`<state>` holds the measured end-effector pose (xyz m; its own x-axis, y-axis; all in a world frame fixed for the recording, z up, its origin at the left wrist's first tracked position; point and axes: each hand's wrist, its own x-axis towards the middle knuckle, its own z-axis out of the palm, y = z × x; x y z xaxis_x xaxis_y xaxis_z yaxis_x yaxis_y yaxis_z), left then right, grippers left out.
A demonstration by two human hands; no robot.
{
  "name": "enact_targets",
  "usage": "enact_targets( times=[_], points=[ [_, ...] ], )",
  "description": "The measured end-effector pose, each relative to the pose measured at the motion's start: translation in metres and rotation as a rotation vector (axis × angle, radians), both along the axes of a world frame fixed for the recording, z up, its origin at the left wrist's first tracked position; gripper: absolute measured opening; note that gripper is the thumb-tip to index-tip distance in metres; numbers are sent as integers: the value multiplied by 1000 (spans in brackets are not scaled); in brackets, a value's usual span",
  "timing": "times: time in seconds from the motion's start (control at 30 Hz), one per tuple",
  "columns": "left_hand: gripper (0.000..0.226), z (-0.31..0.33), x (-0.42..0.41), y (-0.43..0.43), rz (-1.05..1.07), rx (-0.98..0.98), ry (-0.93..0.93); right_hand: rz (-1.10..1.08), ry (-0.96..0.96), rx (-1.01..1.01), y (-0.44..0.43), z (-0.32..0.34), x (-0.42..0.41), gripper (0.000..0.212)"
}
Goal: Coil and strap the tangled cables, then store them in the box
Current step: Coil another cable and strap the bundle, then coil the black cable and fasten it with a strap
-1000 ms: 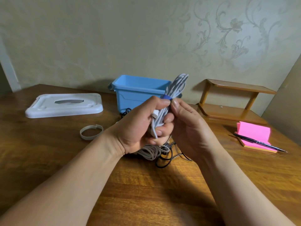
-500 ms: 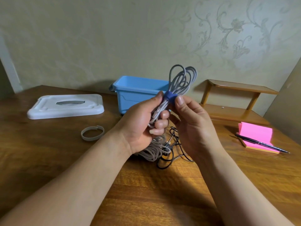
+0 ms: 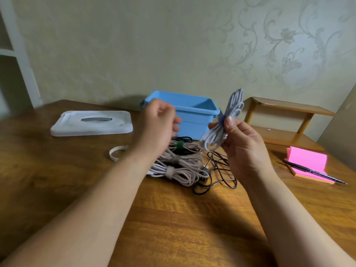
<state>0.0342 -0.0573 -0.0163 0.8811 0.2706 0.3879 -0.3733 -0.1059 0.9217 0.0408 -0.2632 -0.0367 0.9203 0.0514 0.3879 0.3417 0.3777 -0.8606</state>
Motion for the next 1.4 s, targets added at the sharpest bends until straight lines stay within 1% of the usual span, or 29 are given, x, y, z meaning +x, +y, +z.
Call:
enact_targets(
  times=[0.07, 0.1, 0.17, 0.2, 0.27, 0.33, 0.4, 0.43, 0.47, 0.5, 0.53, 0.6, 0.63, 0.67, 0.7, 0.73, 0.77, 0.8, 0.83, 0.87, 0.9, 0.97, 1.0, 1.07, 1.13, 1.2, 1.3, 1.33, 1.4],
  points=[
    [15, 12, -3, 18, 77, -107, -63, -79, 3, -106, -8, -1, 0, 24],
    [15, 16, -5, 25, 109, -112, -89, -130, -4, -171, -10, -1, 0, 26],
    [15, 14, -14, 36, 143, -61, -107, -248, -57, -340, -9, 2, -2, 26],
    [15, 9, -19, 40, 153, -23, -113, -307, -102, -447, -7, 5, -3, 23],
    [16, -8, -25, 49, 189, 67, -129, -395, -211, -674, 2, 12, -3, 16],
    [18, -24, -24, 54, 241, 115, -143, -431, -333, -918, 18, 19, -1, 14],
    [18, -34, -18, 54, 285, 108, -163, -526, -525, -1211, 38, 24, 5, 18],
    [16, -36, -15, 53, 305, 113, -181, -564, -629, -1321, 47, 25, 6, 24],
    [12, -38, -14, 51, 330, 136, -206, -574, -704, -1389, 55, 27, 7, 28],
    [10, -39, -14, 50, 350, 178, -233, -562, -744, -1440, 61, 29, 6, 28],
    [12, -41, -13, 49, 371, 244, -266, -538, -746, -1506, 67, 28, 6, 26],
    [30, -45, -11, 47, 364, 442, -320, -468, -671, -1652, 76, 21, 8, 17],
    [37, -48, -9, 46, 304, 558, -313, -423, -616, -1670, 76, 17, 8, 17],
    [40, -53, -6, 44, 218, 664, -272, -384, -560, -1618, 71, 16, 6, 19],
    [42, -58, -3, 42, 136, 752, -220, -375, -513, -1505, 63, 18, 2, 23],
    [43, -63, 0, 40, 83, 823, -180, -407, -464, -1355, 50, 22, -3, 24],
    [44, -67, 3, 39, 71, 883, -159, -483, -416, -1201, 34, 25, -7, 23],
    [46, -69, 5, 38, 85, 927, -154, -570, -360, -1087, 16, 27, -10, 21],
    [48, -69, 6, 38, 105, 950, -157, -627, -286, -1043, -1, 26, -12, 20],
    [51, -68, 6, 37, 122, 952, -163, -643, -208, -1073, -15, 22, -15, 19],
    [53, -65, 5, 35, 139, 929, -173, -608, -142, -1153, -26, 14, -17, 18],
    [55, -59, 0, 29, 191, 853, -222, -445, -54, -1330, -35, -7, -23, 18],
    [54, -58, -4, 26, 221, 831, -260, -354, -37, -1407, -36, -17, -28, 22],
    [52, -55, -12, 21, 261, 831, -358, -264, -93, -1545, -40, -31, -37, 30],
    [45, -50, -19, 16, 273, 841, -442, -292, -119, -1570, -51, -35, -44, 23],
    [38, -43, -30, 8, 276, 835, -490, -346, -74, -1544, -68, -36, -52, 21],
    [29, -43, -56, -7, 239, 836, -496, -393, -17, -1558, -95, -33, -63, 29],
    [23, -44, -64, -13, 214, 838, -494, -393, 0, -1559, -101, -32, -67, 29],
    [14, -48, -81, -27, 130, 831, -475, -417, -24, -1547, -106, -27, -73, 17]
  ],
)
